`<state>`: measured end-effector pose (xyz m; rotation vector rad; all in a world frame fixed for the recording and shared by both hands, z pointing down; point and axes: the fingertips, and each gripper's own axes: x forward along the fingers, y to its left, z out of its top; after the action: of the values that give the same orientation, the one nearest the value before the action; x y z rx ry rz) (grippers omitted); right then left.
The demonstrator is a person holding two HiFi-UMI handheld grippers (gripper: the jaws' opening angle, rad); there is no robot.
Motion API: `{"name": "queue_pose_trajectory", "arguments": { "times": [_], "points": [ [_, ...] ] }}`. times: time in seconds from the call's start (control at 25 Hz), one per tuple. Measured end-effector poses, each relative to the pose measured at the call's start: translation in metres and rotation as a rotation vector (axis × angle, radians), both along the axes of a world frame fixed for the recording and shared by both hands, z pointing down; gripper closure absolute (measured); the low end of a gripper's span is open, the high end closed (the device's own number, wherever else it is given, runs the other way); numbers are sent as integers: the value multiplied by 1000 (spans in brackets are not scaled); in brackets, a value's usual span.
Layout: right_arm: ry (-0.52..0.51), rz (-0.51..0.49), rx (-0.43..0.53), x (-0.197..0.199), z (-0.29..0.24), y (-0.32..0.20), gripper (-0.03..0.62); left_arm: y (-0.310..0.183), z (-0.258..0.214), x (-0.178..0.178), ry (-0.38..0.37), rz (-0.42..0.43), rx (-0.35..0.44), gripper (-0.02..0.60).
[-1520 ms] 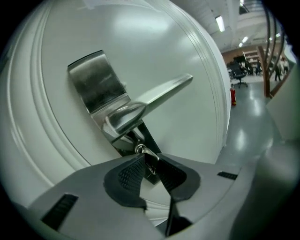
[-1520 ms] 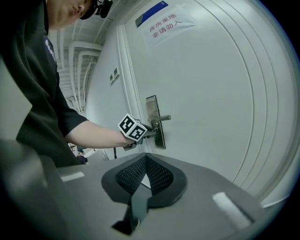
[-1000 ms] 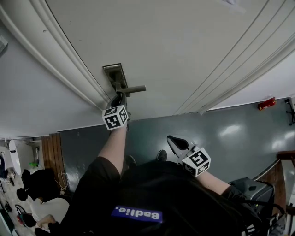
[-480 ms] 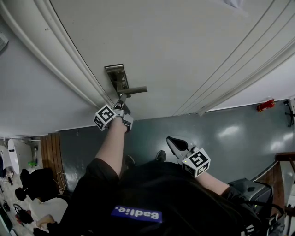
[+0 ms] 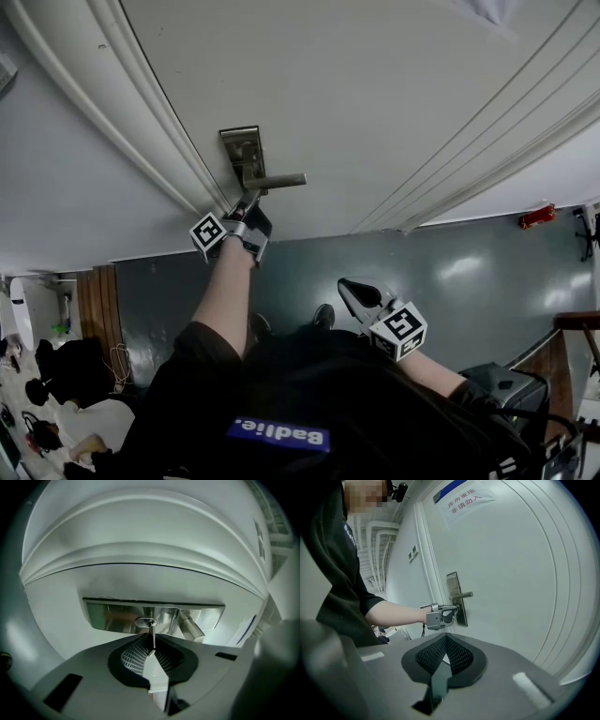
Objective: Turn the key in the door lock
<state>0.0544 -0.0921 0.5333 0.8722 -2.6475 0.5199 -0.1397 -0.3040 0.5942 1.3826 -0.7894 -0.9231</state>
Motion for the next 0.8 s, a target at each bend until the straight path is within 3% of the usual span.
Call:
{"name": "queue_pose_trajectory", "arguments": {
  "times": [0.28, 0.44, 0.6, 0.8],
  "points": [
    [7, 11, -18, -3, 4, 1, 594, 0, -2, 2, 177, 34, 29, 546],
    [8, 20, -25, -3, 5, 0, 594, -1, -5, 2, 231, 43, 75, 541],
    [12, 13, -11, -5, 4, -1, 594, 0, -5, 1, 179, 43, 93, 525],
    [0, 15, 5, -1, 0, -5, 594, 5, -6, 1, 59, 69, 105, 523]
  ]
}}
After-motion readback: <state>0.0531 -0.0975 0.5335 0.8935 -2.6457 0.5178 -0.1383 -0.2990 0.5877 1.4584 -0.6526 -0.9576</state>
